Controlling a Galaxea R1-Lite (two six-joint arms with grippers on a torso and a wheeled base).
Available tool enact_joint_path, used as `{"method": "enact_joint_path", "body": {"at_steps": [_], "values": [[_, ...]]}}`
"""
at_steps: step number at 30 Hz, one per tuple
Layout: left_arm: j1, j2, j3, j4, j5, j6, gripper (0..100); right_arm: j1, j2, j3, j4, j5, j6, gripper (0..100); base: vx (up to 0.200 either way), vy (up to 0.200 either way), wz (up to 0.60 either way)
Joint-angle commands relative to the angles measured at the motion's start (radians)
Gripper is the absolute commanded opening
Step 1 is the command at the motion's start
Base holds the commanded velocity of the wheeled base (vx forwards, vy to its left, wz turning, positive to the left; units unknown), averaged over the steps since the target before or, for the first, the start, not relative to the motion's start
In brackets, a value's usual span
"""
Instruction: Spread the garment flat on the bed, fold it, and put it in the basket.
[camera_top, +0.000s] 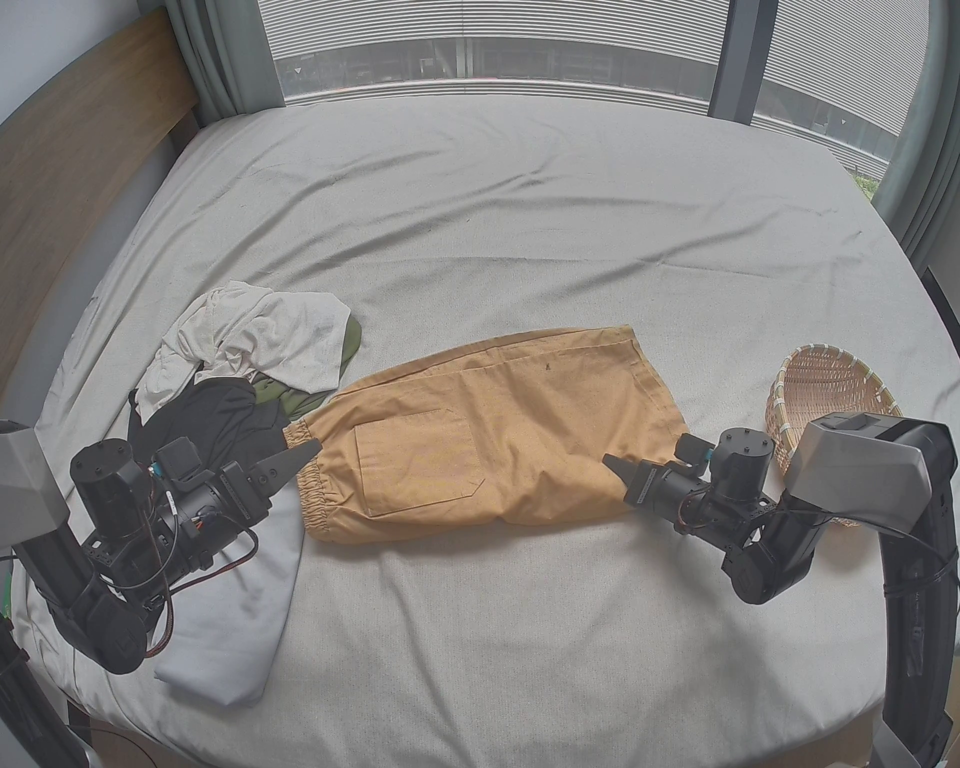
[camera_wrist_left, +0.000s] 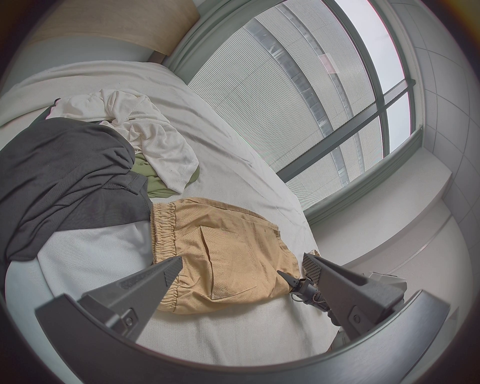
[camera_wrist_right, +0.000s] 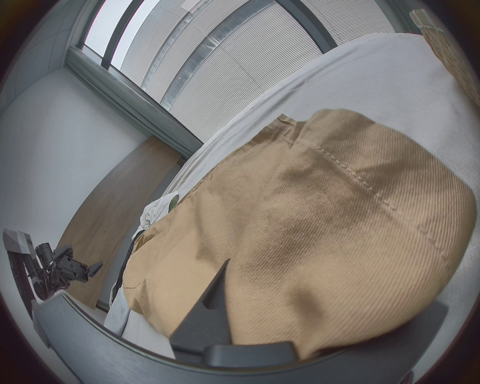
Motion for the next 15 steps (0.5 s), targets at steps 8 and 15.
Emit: {"method": "enact_joint_path", "body": {"at_steps": [8, 15], "values": [[-0.005, 0.012, 0.001, 0.001, -0.001, -0.003, 100, -0.027, -0.194, 0.266, -0.035, -0.002, -0.102, 0, 0.000, 0.000, 0.00], [-0.009, 0.027, 0.004, 0.003, -0.001, -0.004, 100, -0.059, -0.229, 0.456, -0.141, -0.002, -0.132, 0, 0.000, 0.000, 0.00]]}}
